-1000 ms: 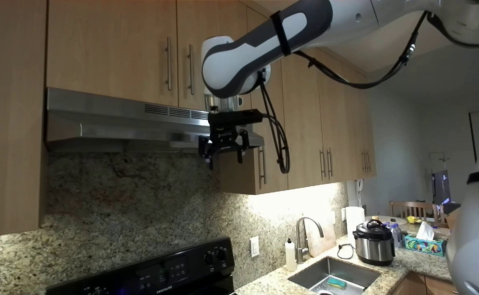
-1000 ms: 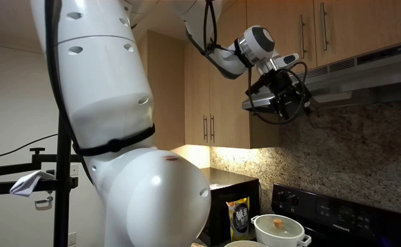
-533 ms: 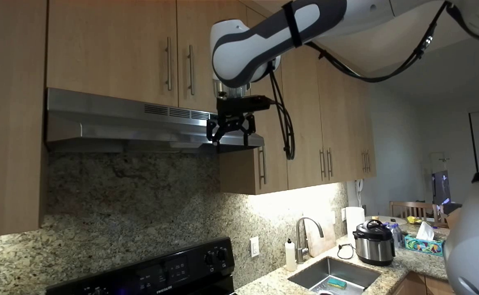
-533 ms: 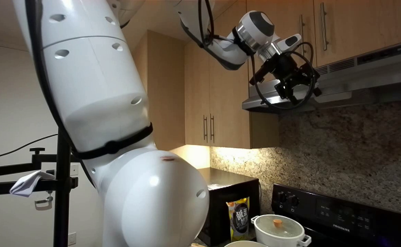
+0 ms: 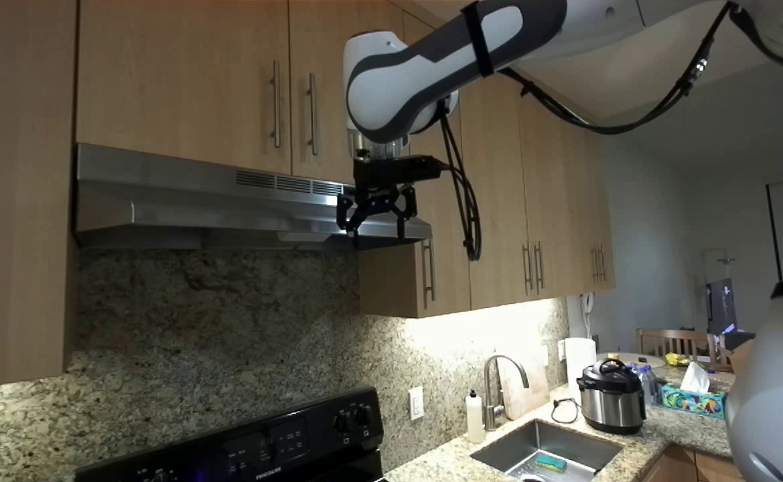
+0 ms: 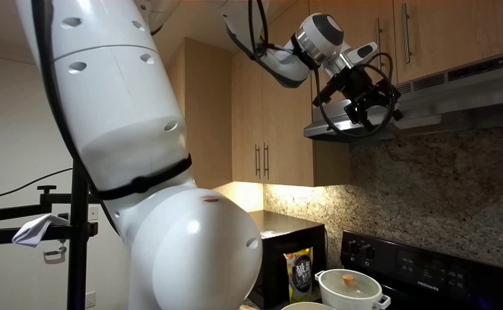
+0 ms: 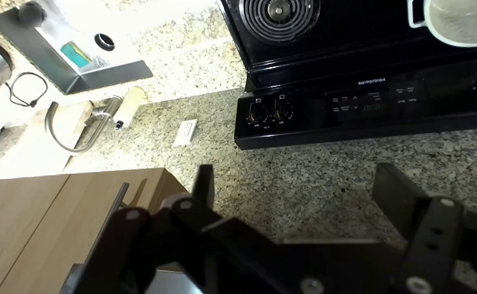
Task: Turn on the light above the stove
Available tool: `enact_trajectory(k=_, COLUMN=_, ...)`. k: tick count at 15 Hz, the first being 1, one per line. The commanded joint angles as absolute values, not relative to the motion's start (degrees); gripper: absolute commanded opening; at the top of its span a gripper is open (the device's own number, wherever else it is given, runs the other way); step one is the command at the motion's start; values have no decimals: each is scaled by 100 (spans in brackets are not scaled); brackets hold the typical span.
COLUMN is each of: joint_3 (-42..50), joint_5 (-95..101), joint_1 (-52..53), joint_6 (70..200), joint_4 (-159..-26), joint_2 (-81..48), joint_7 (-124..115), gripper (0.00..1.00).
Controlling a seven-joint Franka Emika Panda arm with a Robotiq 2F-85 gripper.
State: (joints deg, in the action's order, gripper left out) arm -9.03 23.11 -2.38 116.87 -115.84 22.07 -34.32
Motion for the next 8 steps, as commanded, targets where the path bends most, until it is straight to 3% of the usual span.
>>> enact_trajectory(k=1, joint_3=-926, joint_5=2475, joint_1=-314, joint_6=11981, joint_4=-11400, joint_2=2150, joint_7=-3293, gripper=100)
enact_trajectory(k=8, joint_3=-691, joint_5=2856, joint_1=-423, joint_6=12845, joint_4=-10875, joint_2=1939, joint_7=-2601, gripper=100)
